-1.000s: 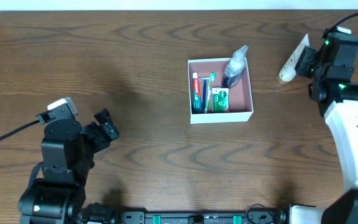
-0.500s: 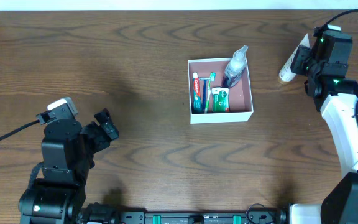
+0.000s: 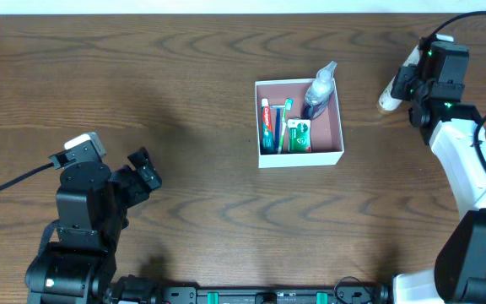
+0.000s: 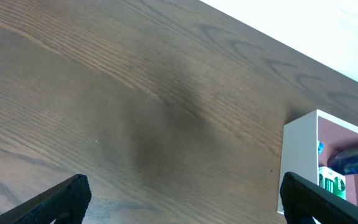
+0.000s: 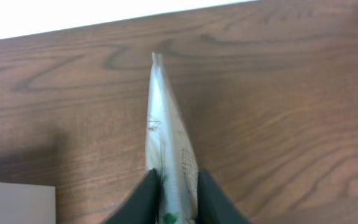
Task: Pack container
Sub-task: 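Lower the right gripper and grasp the white lotion tube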
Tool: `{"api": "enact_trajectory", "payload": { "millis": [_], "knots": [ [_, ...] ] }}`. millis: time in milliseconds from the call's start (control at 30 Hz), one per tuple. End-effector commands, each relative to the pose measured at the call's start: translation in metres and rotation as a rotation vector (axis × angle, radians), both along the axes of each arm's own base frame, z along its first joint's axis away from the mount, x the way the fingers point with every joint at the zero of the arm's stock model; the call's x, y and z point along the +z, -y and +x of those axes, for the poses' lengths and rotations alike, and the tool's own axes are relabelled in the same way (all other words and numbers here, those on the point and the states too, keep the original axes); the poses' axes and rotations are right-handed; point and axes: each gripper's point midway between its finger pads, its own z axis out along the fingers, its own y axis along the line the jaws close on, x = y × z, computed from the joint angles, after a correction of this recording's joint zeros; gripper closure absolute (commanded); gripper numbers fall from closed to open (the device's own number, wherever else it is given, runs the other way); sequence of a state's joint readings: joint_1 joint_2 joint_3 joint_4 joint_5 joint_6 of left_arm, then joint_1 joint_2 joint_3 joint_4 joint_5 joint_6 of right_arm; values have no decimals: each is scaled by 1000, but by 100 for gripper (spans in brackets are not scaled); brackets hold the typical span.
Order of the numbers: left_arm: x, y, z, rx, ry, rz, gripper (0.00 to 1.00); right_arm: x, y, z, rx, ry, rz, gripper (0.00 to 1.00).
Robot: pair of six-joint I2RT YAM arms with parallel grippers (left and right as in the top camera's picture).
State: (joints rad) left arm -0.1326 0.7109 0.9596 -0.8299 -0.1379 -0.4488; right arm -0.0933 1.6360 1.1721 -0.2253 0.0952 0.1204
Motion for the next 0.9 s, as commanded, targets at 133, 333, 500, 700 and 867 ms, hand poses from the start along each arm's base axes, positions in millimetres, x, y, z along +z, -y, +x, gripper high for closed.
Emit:
{"api": "enact_trajectory", "payload": {
  "millis": [133,333,500,700,867],
  "knots": [
    [1,-2,0,12,3,-4,2,17,5,4,-7,37,-12,99],
    [1,-2,0,12,3,-4,2,53,4,-1,-7,76,-16,99],
    [1,-2,0,13,3,-4,2,107,2,-19,-8,153,-23,99],
    [1,-2,0,13,3,-4,2,168,-4,-67,-9,212,-22,99],
    [1,-2,0,13,3,-4,2,185,-32,-106,74,217,110,99]
  ]
}}
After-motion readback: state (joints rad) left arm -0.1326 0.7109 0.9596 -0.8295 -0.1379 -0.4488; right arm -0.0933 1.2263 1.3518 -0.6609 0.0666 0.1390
